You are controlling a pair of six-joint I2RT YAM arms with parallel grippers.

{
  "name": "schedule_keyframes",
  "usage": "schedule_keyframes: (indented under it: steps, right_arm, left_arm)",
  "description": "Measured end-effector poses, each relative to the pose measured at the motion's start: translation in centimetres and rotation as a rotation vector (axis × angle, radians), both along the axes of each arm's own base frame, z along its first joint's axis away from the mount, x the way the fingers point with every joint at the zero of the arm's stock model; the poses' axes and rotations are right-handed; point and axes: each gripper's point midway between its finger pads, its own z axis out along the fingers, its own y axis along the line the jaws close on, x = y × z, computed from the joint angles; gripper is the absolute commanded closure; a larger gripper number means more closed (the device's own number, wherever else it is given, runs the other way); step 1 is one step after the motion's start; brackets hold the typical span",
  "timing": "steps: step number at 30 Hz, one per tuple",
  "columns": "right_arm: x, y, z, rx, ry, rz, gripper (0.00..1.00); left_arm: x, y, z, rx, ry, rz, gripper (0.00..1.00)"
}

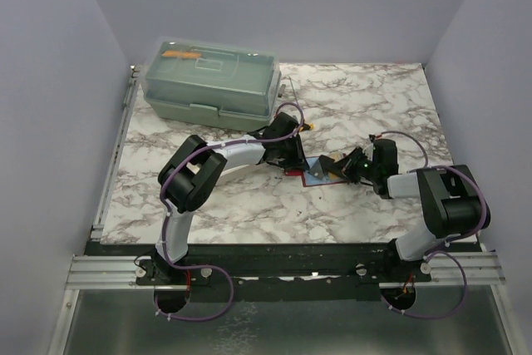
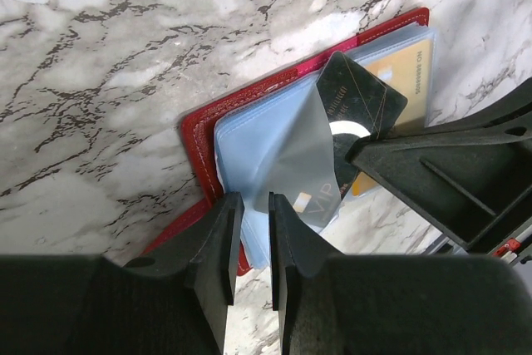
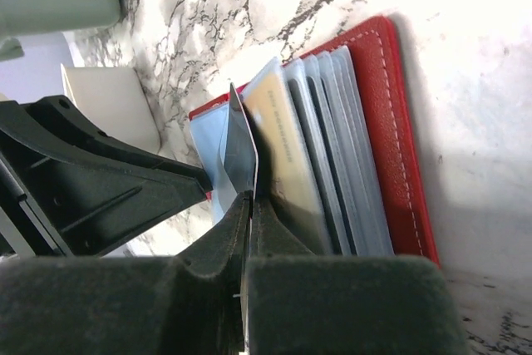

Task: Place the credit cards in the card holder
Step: Insert the credit card into the card holder.

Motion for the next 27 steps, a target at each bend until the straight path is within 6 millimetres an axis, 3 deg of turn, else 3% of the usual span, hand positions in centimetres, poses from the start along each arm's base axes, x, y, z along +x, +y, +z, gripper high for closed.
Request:
schedule_keyframes:
  steps: [12, 17, 22, 27]
  right_arm:
    - [2.2, -1.7, 1.9, -0.163, -0.048, 0.148, 1.0]
    - [1.5, -1.7, 2.0, -0.198, -0.033, 0.243, 1.0]
    - [-0.5, -1.6, 1.2, -0.204, 0.024, 0.319, 1.0]
    - [-0.5, -1.8, 1.3, -0.215, 0.036, 0.374, 1.0]
  left_arm:
    - [0.0, 0.0, -0.2, -0.012, -0.006, -0.005, 0.73]
    - [0.0, 0.0, -0.1, -0.016, -0.009, -0.011, 0.73]
    - [0.0, 0.0, -0.1, -0.018, -0.012, -0.02, 0.73]
    - [-0.1, 0.0, -0.1, -0.019, -0.014, -0.028, 0.73]
